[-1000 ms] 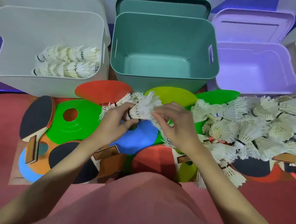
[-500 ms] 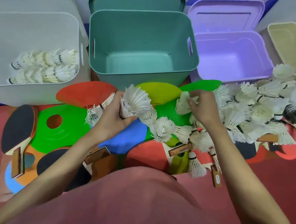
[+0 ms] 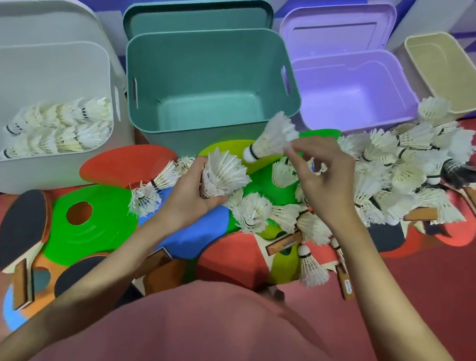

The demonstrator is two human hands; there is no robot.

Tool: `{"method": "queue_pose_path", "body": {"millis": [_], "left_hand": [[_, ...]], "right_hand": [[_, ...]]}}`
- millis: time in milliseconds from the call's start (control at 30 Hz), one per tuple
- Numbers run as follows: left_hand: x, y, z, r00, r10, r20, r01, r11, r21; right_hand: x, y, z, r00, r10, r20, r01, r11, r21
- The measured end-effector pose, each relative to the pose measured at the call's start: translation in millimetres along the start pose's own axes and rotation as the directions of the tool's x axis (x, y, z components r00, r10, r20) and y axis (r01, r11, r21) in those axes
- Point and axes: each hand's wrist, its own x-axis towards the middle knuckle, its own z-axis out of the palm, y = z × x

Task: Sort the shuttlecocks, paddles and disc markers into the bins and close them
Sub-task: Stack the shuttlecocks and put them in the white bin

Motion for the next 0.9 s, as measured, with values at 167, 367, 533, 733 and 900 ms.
{"method": "queue_pose_path", "body": {"millis": [167,367,533,733,900], "left_hand": [[8.4,9.6,6.1,1.0,-0.004,0.027,0.006,0.998,-0.059],[1.5,5.6,2.0,0.998,-0.034,-0.048,0.03,0.996,-0.088],[-1.2,1.7,-4.8,0.994,-0.067,-0.084,0.062,0.996,-0.064],[-0.1,4.0,-8.2,0.997,-0.041,-0.072,0.038,0.998,-0.043],[-1.3,2.2,-13.3,0.999,-0.016,-0.048,0.015,1.0,-0.018]], "right_hand": [[-18.3,0.5,21.8,0.962,-0.109,0.25,0.099,0.994,0.055],[-25.4,7.9,30.4,0.978,0.023,0.205,-0.046,0.993,0.107],[-3.5,67.5,31.3,0.893,0.405,0.195,-0.328,0.884,-0.334],[5.5,80.3,45.3,0.814,0.443,0.376,-0.082,0.729,-0.68],[7.5,71.2,32.7,0.894,0.342,0.288,-0.064,0.736,-0.674]]}}
